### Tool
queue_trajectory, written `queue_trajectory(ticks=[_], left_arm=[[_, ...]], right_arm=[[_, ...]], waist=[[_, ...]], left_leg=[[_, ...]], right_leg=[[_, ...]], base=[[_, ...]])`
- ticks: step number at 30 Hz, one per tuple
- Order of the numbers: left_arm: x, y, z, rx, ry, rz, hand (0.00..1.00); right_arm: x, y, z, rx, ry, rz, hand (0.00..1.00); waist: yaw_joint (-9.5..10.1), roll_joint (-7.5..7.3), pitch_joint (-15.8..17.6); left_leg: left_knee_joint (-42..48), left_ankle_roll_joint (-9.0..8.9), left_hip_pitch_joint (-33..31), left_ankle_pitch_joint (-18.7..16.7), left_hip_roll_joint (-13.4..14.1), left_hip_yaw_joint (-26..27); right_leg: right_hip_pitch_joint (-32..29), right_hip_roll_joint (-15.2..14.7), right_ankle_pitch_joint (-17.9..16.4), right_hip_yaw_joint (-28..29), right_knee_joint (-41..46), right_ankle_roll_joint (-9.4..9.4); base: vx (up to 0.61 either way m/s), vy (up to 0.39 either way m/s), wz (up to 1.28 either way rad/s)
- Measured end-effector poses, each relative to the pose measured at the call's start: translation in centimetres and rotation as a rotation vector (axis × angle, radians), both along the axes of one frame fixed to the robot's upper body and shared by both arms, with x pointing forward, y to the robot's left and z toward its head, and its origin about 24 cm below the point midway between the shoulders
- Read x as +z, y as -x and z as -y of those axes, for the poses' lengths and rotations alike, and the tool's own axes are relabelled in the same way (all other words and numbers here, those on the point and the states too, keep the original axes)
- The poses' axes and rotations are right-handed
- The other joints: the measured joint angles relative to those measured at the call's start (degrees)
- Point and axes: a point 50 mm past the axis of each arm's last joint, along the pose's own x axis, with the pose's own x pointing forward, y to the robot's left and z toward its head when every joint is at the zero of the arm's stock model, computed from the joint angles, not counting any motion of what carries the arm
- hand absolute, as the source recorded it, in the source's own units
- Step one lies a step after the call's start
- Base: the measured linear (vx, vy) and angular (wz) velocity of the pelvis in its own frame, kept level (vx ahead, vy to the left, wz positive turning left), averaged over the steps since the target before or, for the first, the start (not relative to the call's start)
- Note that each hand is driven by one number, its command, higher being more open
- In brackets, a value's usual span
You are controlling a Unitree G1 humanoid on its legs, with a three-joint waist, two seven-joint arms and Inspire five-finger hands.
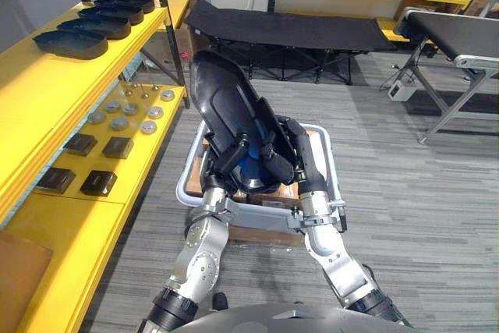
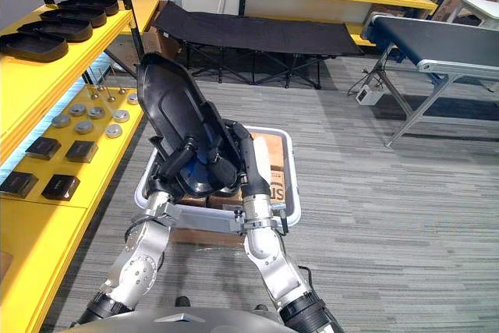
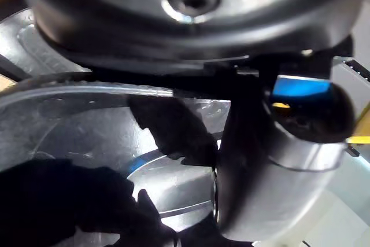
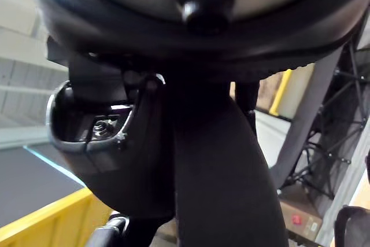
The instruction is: Walk over and take three plastic housings, then place them on the shelf
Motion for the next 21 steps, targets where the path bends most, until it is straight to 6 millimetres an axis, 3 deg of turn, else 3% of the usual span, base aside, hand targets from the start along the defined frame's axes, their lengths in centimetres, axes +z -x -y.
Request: queue_trajectory(ticks=[12,18,21], left_arm=[[1.1,-0.1,0.0,0.186,-0.235,0.04,0.0],[1.5,-0.2,-2.3,0.374,-0.415,0.061,0.0],[1.5,-0.1,-4.2,0.503,-0.515,0.058,0.0]], right_arm=[[-1.0,0.5,0.5,-0.087,-0.106,-0.093,1.0],[-1.3,0.5,2.0,-0.172,-0.208,-0.142,1.0],[-1.1,0.6,3.0,-0.138,-0.364,-0.186,1.0]], waist=[[-0.06,-0.15,-0.1],[-0.3,-0.1,-0.07],[-0.47,-0.09,-0.05]], left_leg=[[0.12,-0.23,0.12,-0.17,0.11,0.36],[0.16,-0.69,0.36,-0.9,0.42,1.03],[0.16,-0.8,0.65,-1.22,0.62,1.46]], right_leg=[[0.02,0.03,-0.01,0.15,0.05,-0.02],[-0.03,0.18,-0.01,0.55,0.04,-0.02],[-0.02,0.38,-0.08,1.05,0.03,-0.13]], base=[[0.0,0.0,0.0],[0.0,0.0,-0.04],[0.01,0.002,-0.08]])
